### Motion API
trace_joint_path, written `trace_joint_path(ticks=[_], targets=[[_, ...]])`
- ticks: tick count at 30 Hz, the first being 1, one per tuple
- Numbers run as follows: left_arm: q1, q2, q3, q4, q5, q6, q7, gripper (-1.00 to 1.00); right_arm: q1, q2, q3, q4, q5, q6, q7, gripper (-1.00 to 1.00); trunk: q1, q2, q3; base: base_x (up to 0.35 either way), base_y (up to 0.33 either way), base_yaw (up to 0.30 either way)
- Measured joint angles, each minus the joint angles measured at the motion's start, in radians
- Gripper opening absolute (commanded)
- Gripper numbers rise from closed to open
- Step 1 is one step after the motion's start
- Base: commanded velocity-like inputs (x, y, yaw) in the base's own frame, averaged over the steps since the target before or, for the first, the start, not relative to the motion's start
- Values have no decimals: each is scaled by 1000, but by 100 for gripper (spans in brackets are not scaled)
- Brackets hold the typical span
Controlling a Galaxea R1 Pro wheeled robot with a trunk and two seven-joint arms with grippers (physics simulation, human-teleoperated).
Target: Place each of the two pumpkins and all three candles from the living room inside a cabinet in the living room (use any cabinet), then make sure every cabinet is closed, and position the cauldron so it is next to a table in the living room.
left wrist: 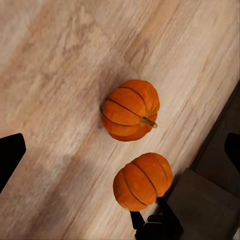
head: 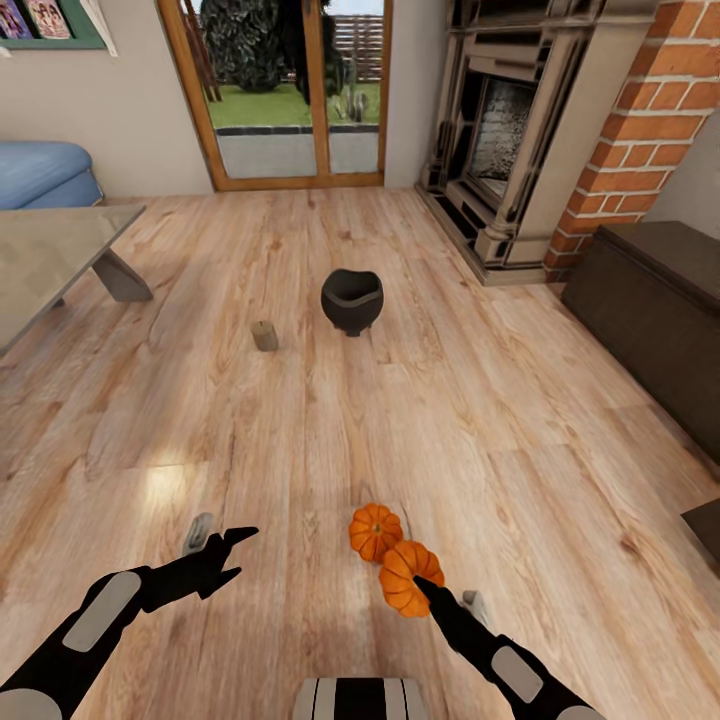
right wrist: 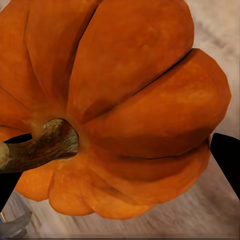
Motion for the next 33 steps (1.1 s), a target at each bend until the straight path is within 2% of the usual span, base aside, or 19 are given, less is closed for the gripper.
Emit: trace_joint_path(ticks=[7,13,16,23,33], targets=[[0,0,0,0,4,1,0,100,0,0,1,4,34,-1,36,-100,-3,1,23,0,0,0],[0,0,0,0,4,1,0,100,0,0,1,4,63,-1,38,-100,-5,3,46,0,0,0],[0,0,0,0,3,1,0,100,0,0,1,3,64,3,36,-100,-7,3,58,0,0,0],[0,0,0,-1,3,1,0,100,0,0,0,5,64,0,37,-100,-7,4,58,0,0,-17],[0,-2,-2,-3,1,1,0,100,1,0,0,5,58,0,85,-100,-7,4,58,0,0,-253]])
